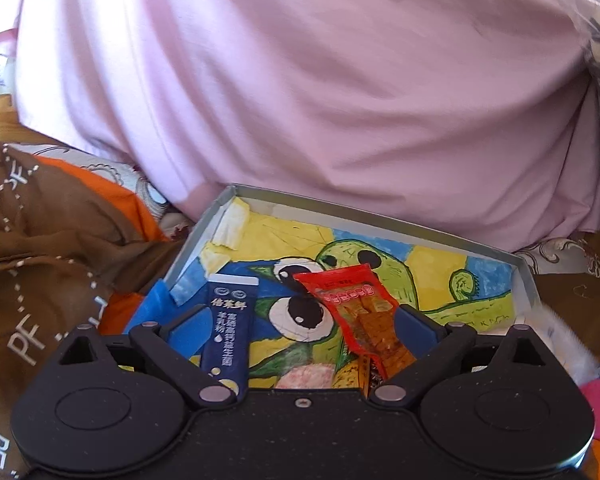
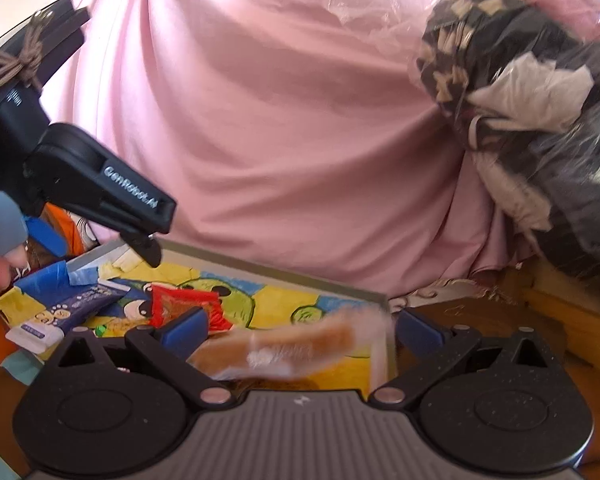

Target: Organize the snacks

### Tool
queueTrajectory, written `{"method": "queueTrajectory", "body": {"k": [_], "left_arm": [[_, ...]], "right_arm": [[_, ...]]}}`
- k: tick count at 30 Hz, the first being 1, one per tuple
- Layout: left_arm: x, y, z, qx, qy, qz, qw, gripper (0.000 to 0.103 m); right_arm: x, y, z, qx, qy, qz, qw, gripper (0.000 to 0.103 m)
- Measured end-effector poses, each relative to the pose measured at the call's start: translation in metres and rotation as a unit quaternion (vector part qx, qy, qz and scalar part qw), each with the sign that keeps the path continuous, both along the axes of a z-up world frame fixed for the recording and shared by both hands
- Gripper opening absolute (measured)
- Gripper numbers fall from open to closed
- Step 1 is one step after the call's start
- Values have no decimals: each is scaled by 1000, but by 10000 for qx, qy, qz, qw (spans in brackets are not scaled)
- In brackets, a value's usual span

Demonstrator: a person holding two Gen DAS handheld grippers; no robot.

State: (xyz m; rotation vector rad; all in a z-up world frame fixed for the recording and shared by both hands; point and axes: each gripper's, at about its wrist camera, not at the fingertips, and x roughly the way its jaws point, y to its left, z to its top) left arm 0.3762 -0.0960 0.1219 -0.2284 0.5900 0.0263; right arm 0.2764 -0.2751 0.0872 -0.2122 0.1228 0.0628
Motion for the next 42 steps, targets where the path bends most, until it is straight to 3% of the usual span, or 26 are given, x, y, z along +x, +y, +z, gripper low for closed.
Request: {"method": "queueTrajectory", "body": {"k": [10, 19, 36, 42], "left_arm": [[-36, 16, 14, -93, 9, 2, 10000, 100], [-82, 47, 10, -434, 139, 224, 9987, 101], [-168, 77, 4, -163, -270, 132, 9994, 101], [-188, 89, -12, -219, 72, 380, 9990, 101]], "right_arm": [[-27, 3, 26, -43, -208, -38, 9998, 103], [-56, 6, 42, 283, -221, -35, 9993, 103], [-109, 32, 49, 364, -209, 210, 9989, 103], [-130, 30, 46, 448, -214, 180, 9986, 103]]}}
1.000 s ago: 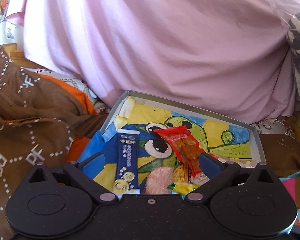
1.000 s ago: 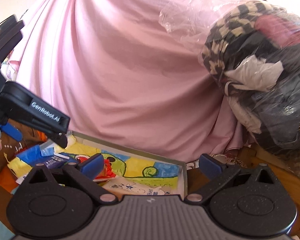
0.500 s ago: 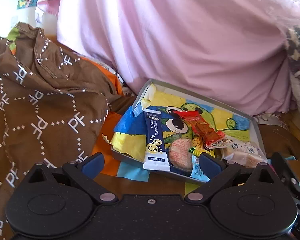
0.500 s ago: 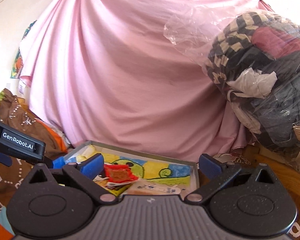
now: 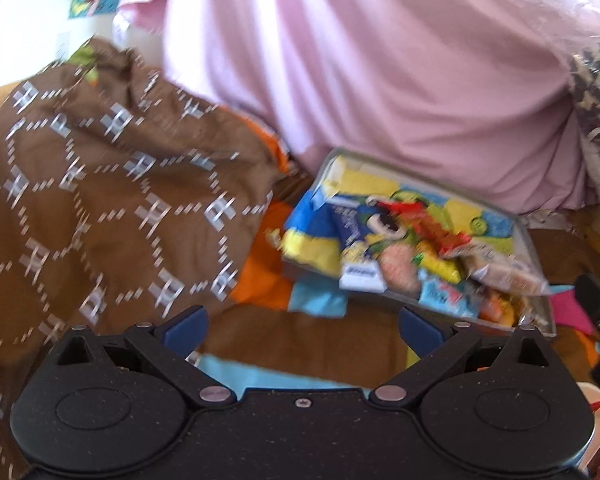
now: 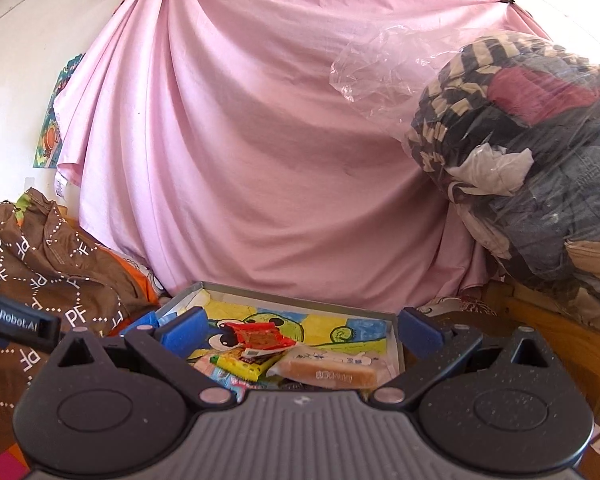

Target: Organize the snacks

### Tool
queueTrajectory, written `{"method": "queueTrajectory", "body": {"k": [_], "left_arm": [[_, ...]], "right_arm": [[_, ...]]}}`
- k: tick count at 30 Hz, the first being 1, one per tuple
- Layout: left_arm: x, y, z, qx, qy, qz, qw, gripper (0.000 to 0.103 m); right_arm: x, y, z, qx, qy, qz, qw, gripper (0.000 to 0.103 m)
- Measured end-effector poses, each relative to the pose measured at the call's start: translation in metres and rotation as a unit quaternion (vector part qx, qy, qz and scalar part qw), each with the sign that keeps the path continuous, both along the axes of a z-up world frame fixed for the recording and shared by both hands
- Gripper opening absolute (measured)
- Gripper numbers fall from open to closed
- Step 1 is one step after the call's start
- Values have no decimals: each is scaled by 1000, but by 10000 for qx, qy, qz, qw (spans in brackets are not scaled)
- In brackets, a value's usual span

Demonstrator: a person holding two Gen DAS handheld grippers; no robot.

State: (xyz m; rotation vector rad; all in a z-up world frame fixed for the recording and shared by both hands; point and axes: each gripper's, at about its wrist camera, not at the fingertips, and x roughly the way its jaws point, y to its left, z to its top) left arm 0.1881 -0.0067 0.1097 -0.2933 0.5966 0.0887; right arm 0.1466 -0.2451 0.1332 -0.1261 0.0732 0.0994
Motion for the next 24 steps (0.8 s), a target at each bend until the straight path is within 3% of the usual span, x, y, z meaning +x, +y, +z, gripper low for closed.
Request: {"method": "queueTrajectory", "body": {"k": [10, 24], "left_arm": [[-41, 12, -10, 211, 32, 194, 9996, 101], [-101, 18, -19, 469, -107, 91, 9988, 101]], "right_arm": [[-29, -5, -17, 124, 199, 73, 9997, 103], [-74, 9, -31, 176, 636, 277, 9974, 103]]}}
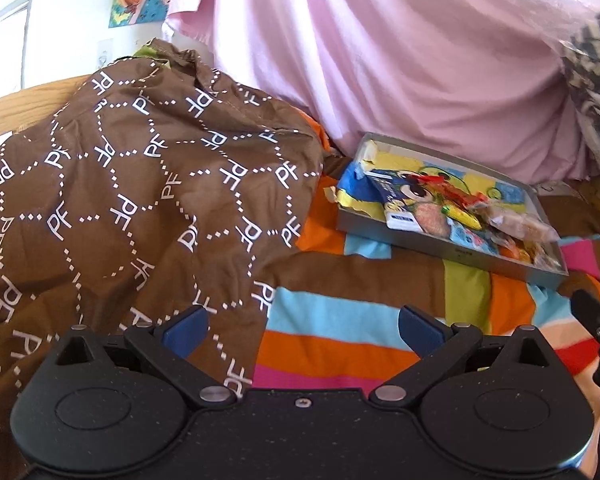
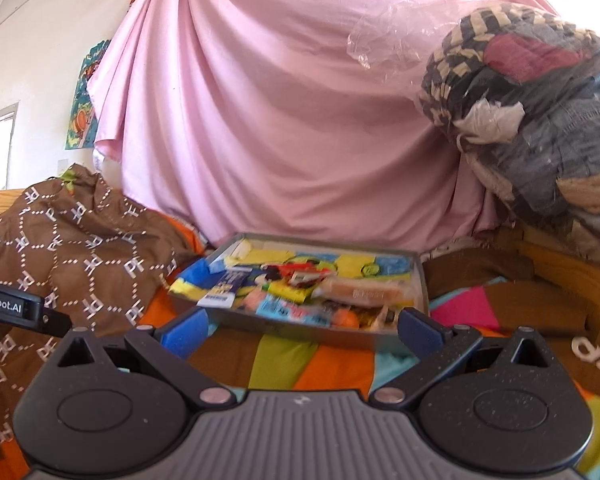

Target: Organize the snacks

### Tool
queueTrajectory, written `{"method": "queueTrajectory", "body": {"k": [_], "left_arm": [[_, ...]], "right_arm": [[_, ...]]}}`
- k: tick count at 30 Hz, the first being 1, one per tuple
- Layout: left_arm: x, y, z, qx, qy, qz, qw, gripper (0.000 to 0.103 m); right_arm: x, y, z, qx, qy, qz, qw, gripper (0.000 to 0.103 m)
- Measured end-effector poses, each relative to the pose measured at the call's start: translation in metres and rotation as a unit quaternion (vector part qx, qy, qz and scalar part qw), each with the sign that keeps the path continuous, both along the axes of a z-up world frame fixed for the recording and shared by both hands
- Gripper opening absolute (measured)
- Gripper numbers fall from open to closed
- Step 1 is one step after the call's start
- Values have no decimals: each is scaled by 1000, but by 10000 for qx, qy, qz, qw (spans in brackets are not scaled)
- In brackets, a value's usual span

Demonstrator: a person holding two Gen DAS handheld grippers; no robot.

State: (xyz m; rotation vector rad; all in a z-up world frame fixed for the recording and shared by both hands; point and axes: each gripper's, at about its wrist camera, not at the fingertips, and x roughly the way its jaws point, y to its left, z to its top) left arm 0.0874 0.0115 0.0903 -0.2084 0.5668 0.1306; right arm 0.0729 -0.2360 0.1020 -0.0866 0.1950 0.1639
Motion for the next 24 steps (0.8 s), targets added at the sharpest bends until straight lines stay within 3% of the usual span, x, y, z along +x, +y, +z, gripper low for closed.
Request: {"method": "queueTrajectory", "body": {"k": [5, 10, 24], "left_arm": [[-15, -6, 1, 378, -232, -200, 9988, 101], [-27, -7, 2, 444, -404, -281, 9978, 101], [-40, -10, -14, 634, -370, -488, 9961, 102]], "right_arm": [[-12, 0, -3, 52, 123, -68, 9999, 103], [-19, -2, -6, 179, 252, -159, 9994, 103], [-33, 1, -22, 255, 497, -138, 9983, 103]]}}
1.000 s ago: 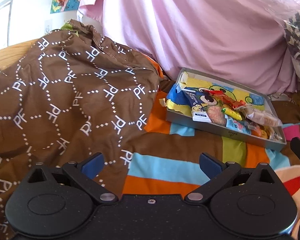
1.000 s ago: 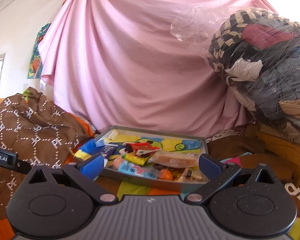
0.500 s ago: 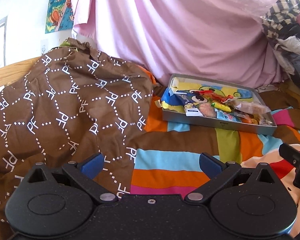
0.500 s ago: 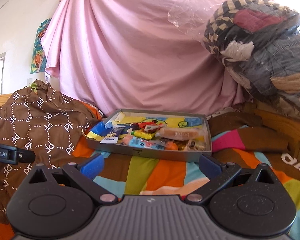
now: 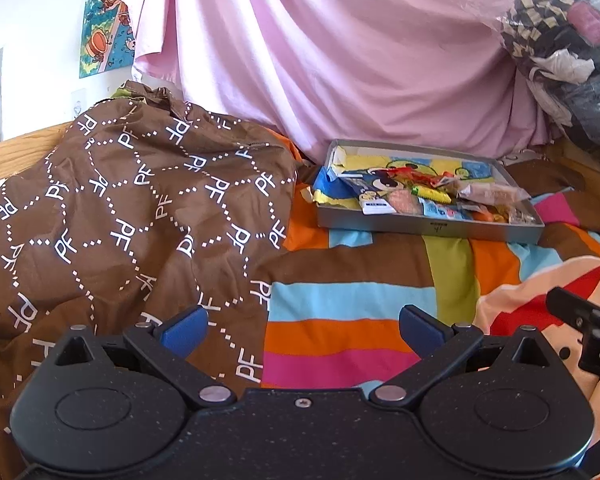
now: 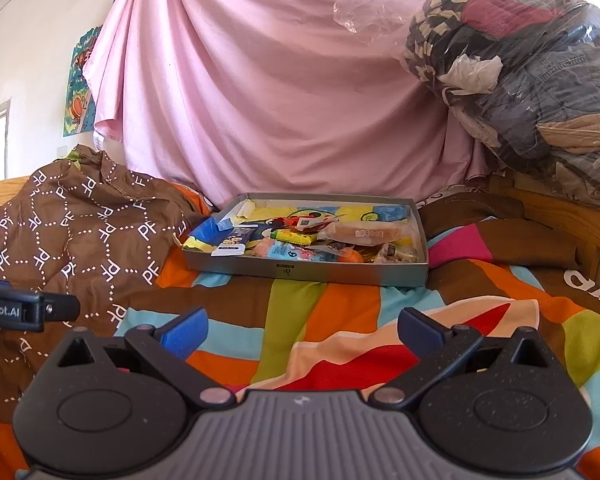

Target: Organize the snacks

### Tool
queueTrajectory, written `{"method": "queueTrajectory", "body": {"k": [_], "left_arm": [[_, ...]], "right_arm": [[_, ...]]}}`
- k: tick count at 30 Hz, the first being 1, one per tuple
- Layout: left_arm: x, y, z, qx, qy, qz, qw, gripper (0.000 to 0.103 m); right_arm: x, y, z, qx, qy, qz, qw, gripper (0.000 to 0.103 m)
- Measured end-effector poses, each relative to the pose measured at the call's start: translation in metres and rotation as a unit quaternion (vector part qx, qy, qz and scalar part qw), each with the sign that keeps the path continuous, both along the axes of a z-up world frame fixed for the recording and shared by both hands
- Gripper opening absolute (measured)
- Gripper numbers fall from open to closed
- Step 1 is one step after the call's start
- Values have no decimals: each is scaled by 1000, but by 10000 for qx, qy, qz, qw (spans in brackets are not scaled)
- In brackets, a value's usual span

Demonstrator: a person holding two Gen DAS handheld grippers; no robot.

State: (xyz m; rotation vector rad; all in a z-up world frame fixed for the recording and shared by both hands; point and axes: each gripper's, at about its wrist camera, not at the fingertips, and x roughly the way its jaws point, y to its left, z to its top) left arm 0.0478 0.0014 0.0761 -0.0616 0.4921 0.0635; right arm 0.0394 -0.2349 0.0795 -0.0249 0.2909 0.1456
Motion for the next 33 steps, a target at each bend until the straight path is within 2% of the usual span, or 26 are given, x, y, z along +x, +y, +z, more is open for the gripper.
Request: {"method": "queueTrajectory", "body": {"k": [8, 20, 33], "left_arm": [[-1, 2, -11, -4, 161, 110, 9998, 102], [-7, 4, -19, 145, 162, 147, 9997, 101], [-10, 4, -20, 131, 140, 141, 9997, 102]], "right_arm": [[4, 2, -8, 17, 196, 40, 9998, 103], [3, 4, -13, 142, 463, 102, 9988, 103], [3, 6, -14, 114, 478, 106, 9987, 103]]}}
